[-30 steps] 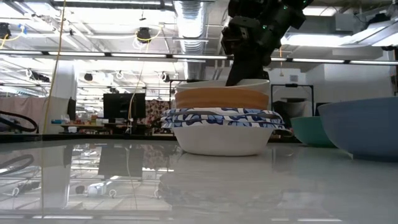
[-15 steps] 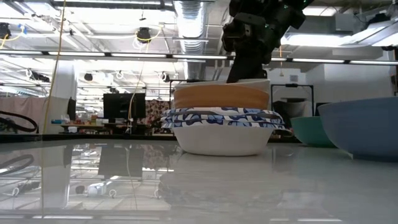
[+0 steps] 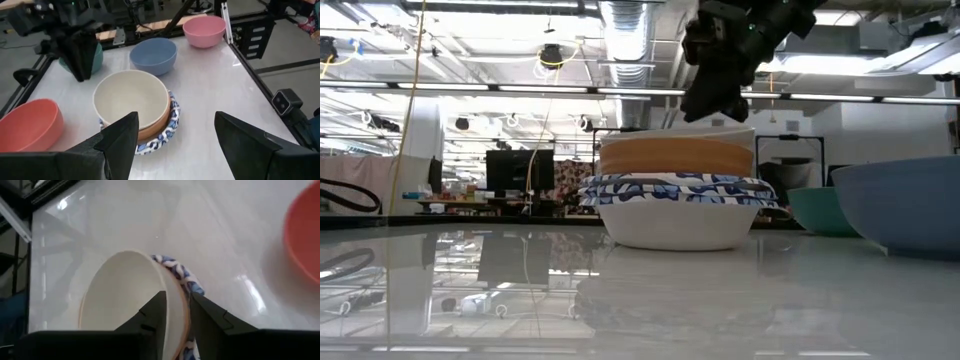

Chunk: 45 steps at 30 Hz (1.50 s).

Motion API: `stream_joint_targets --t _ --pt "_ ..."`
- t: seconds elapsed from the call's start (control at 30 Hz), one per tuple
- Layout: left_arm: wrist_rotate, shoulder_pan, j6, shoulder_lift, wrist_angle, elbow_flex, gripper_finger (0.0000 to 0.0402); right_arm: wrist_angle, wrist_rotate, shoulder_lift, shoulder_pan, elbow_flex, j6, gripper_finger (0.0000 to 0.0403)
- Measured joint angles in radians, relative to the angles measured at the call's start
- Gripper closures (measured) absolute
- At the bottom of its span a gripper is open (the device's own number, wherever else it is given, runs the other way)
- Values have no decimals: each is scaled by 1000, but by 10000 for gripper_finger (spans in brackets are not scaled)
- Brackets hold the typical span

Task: Nest bowls inside each other
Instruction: Stack the gray bowl into the brown bowl, then stack the orange bowl into the gray bowl

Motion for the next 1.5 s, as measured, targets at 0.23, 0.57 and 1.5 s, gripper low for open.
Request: stream_joint_targets --t 0.23,0.57,1.5 --pt "0 0 -3 0 -3 0 150 -2 -6 54 35 0 -14 319" --pt "-3 0 -27 0 -17 0 150 -6 5 140 42 0 -35 324" --pt "-36 1 -17 90 -28 0 150 -26 244 190 -138 -1 -696 278"
